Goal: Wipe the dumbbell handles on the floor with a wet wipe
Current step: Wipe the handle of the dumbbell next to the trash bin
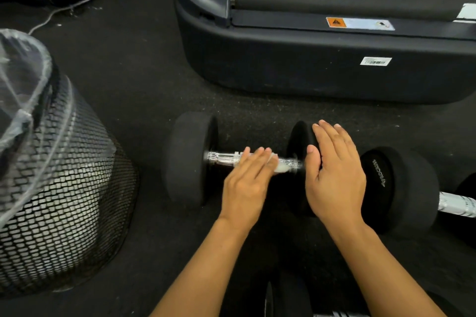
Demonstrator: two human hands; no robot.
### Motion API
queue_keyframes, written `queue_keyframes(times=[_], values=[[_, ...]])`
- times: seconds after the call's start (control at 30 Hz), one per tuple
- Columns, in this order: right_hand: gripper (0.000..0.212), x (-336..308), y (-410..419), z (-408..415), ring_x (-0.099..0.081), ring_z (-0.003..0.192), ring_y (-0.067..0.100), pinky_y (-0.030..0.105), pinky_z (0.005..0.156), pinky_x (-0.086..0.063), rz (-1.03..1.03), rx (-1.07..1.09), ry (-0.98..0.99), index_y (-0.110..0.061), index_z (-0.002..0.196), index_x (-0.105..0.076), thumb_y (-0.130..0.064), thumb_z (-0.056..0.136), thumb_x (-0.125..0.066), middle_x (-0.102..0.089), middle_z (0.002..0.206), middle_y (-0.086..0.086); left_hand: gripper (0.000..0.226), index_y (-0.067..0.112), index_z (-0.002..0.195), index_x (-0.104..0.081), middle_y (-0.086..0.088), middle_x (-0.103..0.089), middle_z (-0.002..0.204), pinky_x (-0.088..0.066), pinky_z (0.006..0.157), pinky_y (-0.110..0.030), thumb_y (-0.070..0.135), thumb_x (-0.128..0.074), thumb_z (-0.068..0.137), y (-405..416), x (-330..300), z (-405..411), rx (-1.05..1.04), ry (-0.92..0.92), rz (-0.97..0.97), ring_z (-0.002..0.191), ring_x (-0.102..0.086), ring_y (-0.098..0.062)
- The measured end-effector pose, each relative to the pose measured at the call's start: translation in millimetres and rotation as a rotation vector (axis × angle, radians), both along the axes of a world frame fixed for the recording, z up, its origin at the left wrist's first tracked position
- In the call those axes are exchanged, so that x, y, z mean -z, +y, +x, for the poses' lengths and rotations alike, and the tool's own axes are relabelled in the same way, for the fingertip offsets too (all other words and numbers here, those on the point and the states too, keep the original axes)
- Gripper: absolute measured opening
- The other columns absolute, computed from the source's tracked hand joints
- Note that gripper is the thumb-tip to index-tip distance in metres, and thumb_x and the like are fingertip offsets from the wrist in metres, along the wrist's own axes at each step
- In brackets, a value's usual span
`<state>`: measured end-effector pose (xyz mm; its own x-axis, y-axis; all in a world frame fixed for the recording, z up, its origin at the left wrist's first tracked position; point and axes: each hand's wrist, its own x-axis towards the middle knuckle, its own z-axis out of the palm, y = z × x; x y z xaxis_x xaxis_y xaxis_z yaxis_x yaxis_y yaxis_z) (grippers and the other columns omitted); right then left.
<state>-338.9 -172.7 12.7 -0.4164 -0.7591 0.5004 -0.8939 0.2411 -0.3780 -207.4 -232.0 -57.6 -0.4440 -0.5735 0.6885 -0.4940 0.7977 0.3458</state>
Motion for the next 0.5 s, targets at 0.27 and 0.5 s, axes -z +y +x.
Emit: queue_keyframes(times=[0.27,0.5], values=[[0.049,2,0,0,-0.036,0.133,0.023,0.034,0.109,-0.028,-0.021,0.005,0.004,-0.006,0.130,-0.052,-0.032,0.095,-0.029,-0.051,0.135,0.007,0.033,0.001,0.109,-0.067,-0.012,-0.065,0.115,-0.042,0.099,-0.047,-0.007,-0.068,0.077,-6,-1,12,0.009,0.001,0.016,0.111,-0.060,-0.025],[0.049,1,-2,0,-0.037,0.132,0.022,0.037,0.108,-0.031,-0.023,0.012,-0.001,-0.007,0.129,-0.052,-0.033,0.095,-0.029,-0.052,0.135,0.006,0.029,0.003,0.111,-0.066,-0.011,-0.066,0.115,-0.038,0.103,-0.043,0.002,-0.057,0.083,-9,-10,16,-0.009,-0.056,0.091,0.110,-0.060,-0.024]])
